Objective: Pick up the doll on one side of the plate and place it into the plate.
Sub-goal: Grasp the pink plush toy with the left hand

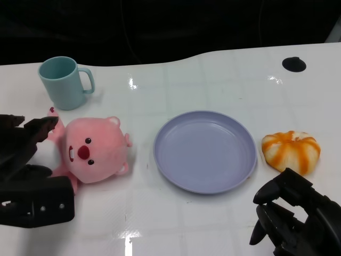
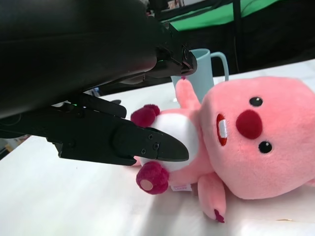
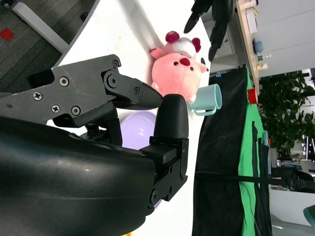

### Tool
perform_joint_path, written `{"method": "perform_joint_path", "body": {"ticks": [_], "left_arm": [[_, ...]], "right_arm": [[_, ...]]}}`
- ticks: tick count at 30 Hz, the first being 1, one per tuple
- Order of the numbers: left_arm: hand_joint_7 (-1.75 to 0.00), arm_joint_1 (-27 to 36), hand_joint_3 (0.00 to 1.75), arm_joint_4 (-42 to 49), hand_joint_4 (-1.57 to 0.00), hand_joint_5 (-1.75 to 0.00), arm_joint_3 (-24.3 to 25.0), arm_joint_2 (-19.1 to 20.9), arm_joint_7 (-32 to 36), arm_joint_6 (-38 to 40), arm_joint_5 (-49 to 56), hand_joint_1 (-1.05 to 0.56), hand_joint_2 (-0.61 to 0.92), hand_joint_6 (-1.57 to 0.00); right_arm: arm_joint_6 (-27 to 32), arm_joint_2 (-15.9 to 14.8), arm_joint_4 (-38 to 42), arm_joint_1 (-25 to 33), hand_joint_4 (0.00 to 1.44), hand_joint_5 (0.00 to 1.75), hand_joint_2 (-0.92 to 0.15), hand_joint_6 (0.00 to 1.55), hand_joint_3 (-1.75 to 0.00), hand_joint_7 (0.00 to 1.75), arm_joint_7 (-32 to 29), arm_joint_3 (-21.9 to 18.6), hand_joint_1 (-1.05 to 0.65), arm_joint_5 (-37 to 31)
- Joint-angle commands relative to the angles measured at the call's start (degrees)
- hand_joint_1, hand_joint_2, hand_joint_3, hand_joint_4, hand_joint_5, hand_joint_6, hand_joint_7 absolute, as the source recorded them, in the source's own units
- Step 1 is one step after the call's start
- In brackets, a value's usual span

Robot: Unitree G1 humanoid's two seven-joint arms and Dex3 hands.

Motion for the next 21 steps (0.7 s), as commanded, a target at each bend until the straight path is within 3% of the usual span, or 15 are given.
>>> {"method": "perform_joint_path", "body": {"ticks": [1,21], "left_arm": [[0.0,-2.75,0.01,3.81,0.0,-0.27,-2.1,0.64,1.38,-0.29,0.61,-0.71,0.88,-0.17],[0.0,-16.78,0.01,26.32,-0.03,-0.17,-12.88,-4.63,1.31,1.8,0.03,-0.72,0.92,-0.14]], "right_arm": [[0.69,-0.3,-0.9,0.19,0.52,1.75,-0.91,0.38,-0.62,1.64,-0.5,-0.21,-0.32,0.07],[-0.3,-0.59,-0.77,0.54,0.53,1.75,-0.92,0.39,-0.61,1.63,-0.06,-0.39,-0.33,-0.06]]}}
